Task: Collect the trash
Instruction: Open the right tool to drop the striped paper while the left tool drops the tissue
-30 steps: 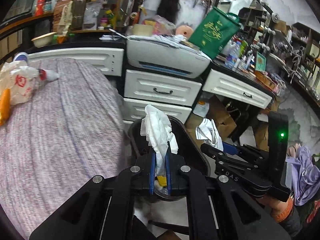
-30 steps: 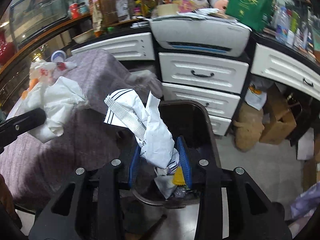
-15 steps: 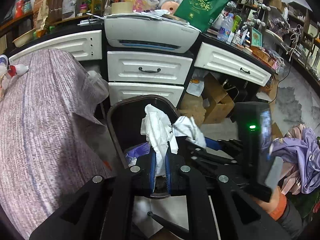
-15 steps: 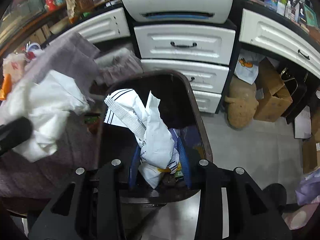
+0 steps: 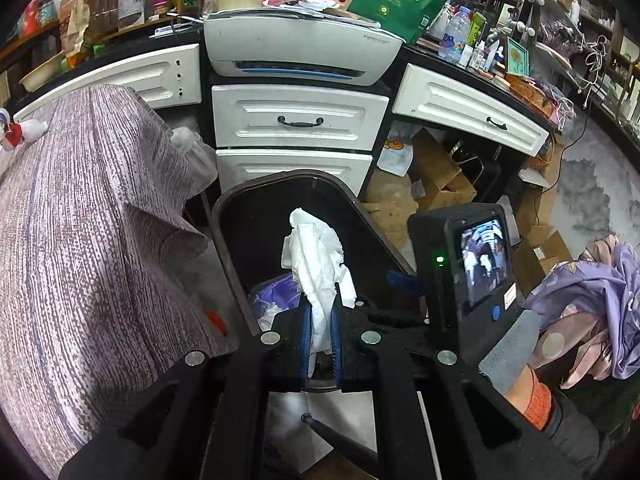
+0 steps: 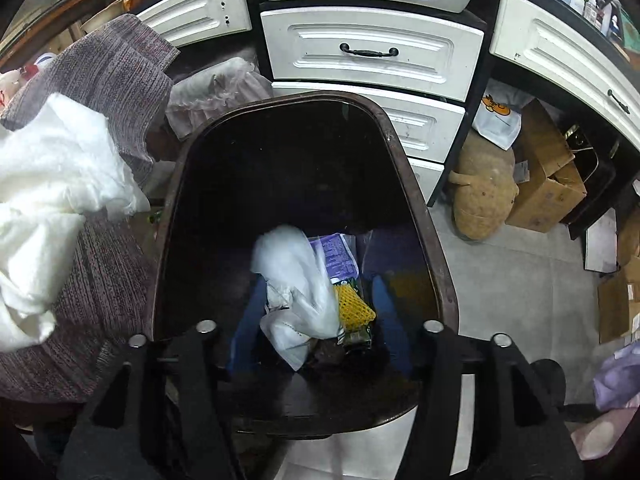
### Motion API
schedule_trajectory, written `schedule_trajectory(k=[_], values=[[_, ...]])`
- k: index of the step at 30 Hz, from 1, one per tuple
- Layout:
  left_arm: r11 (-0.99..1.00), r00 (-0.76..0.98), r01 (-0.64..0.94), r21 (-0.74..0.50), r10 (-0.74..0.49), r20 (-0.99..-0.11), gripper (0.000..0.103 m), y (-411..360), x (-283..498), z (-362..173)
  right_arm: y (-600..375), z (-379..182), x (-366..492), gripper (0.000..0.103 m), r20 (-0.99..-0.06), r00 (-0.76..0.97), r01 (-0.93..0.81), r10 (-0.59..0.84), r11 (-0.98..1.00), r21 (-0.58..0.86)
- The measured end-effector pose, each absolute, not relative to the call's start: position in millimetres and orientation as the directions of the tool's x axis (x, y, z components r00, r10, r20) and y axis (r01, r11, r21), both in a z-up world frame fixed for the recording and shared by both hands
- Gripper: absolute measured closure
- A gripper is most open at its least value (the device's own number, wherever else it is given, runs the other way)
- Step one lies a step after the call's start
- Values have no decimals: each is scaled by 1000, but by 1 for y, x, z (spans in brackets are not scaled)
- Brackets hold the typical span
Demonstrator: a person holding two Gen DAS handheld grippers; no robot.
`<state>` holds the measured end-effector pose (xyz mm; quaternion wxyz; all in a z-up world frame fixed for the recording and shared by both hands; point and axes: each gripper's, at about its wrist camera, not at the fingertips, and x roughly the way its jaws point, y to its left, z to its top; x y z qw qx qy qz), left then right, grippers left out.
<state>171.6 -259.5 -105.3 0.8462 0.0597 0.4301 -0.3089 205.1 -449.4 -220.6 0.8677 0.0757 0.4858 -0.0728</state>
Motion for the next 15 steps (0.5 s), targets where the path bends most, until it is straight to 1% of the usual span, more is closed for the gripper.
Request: schedule_trajectory(k=[6,15], values=[[800,430,580,-157,-463,-775,94,-267,171,-112,-455,-213,193,35,-831,549,229,-84,972,52],[789,419,602,-126,-446,-791,94,-283,177,-122,-483,-197,170,34,-789,585,338,-187,941,28]])
